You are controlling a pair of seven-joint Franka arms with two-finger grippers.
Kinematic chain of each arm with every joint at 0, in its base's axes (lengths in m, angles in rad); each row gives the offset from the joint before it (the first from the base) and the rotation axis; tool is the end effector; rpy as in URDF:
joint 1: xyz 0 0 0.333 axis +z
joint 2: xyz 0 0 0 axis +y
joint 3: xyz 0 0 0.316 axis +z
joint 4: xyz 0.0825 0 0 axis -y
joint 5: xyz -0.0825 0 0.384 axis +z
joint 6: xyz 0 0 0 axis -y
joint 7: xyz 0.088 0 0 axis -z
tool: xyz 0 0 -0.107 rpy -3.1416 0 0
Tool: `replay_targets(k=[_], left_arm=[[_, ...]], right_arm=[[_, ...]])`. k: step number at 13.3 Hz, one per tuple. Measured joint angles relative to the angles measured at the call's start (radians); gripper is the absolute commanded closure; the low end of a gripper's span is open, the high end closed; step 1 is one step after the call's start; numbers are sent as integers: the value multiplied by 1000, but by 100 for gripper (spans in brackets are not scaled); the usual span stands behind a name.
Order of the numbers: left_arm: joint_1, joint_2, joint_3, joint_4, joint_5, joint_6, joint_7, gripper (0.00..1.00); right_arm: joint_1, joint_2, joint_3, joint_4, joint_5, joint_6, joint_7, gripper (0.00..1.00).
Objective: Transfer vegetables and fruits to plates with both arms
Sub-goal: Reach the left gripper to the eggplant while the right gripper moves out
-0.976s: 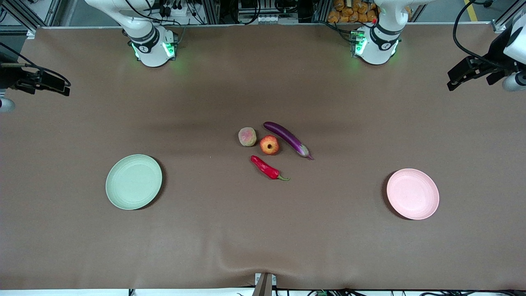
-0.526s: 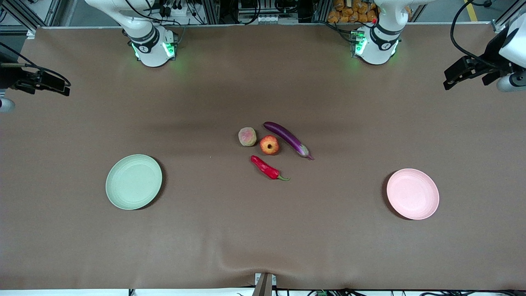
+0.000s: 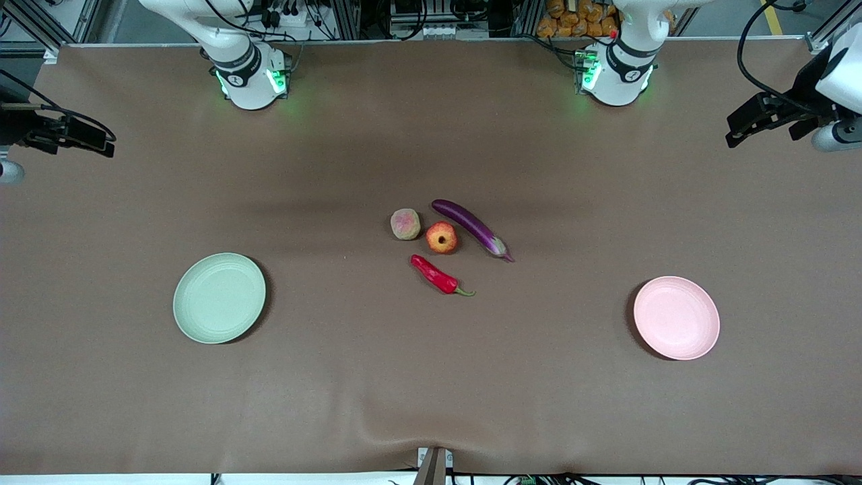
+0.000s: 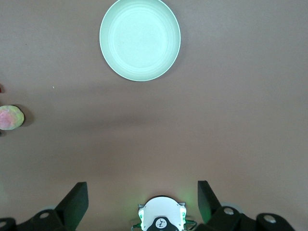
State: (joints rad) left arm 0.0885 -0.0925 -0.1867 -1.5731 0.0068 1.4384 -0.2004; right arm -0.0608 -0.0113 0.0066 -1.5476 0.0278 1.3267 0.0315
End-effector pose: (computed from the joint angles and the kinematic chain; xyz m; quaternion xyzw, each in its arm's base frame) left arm 0.5090 -0.0546 0.6606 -0.9983 -0.0520 0.0199 0.0151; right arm 0.5231 -0.0249 0.6227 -0.9936 0.0407 0.1044 0.0149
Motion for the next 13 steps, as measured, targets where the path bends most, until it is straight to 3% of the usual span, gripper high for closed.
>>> replay_targets(k=[13], left_arm=[[2,1,0,-26,-1,2,0,0]], right_arm=[[0,0,-1,0,0,-2,0,0]])
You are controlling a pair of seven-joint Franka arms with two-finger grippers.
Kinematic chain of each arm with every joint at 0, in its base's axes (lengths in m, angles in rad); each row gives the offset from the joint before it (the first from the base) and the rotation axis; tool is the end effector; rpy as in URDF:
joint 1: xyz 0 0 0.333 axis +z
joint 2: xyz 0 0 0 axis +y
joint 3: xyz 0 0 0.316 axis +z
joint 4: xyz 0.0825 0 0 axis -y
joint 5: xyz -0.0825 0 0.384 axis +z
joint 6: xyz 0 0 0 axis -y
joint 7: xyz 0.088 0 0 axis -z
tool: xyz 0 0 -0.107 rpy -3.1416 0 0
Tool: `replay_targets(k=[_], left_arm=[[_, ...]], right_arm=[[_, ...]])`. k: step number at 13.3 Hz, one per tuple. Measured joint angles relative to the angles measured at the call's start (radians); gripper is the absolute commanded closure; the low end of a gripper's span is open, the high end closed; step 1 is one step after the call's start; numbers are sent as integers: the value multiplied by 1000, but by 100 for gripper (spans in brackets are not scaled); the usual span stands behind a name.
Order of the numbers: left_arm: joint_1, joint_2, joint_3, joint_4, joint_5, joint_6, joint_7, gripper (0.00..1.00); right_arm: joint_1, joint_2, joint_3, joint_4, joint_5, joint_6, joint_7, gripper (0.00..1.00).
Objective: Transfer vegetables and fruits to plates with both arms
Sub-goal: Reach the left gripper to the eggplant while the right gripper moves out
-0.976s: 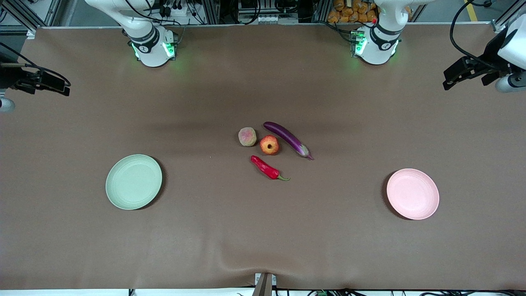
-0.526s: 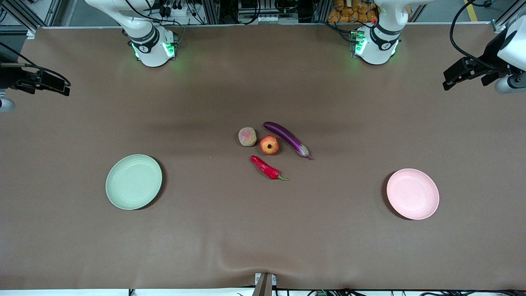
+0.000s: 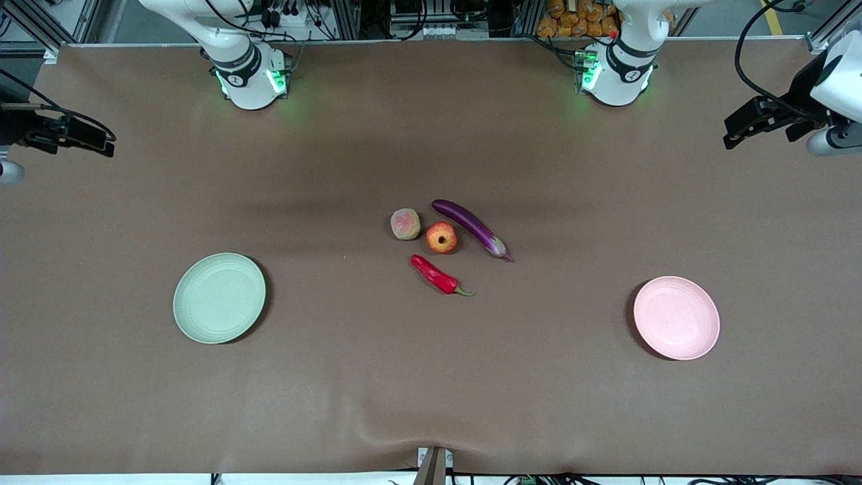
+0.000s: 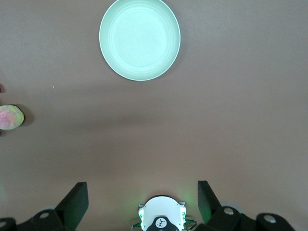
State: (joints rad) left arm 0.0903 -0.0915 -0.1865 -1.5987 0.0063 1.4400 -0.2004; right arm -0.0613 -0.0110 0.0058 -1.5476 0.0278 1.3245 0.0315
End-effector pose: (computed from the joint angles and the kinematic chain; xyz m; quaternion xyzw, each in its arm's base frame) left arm 0.5096 -0.0534 0.6484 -0.9979 -0.0530 0.0323 0.0165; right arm 0.5229 -0.0255 0.6224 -0.9934 0.0413 0.1057 0.0150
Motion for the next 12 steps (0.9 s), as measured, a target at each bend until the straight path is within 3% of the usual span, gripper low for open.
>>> replay_targets(k=[3,6,9,12], left_arm=[[-6,10,-27,-79,-5,106,-38,0],[-13,59,-134,-222,-6,343,-259,0],[-50,202,-269,-275,12,528,-586,0],[-200,384,-287,-276,117,661,-942,0]], right_arm=[[-1,3,0,-7,0,-3,0,0],[-7,7,-2,-10,0,-10,0,0],[-7,10,2,-12,0,-11,0,0],[-5,21,10,-13,1,-6,0,0]])
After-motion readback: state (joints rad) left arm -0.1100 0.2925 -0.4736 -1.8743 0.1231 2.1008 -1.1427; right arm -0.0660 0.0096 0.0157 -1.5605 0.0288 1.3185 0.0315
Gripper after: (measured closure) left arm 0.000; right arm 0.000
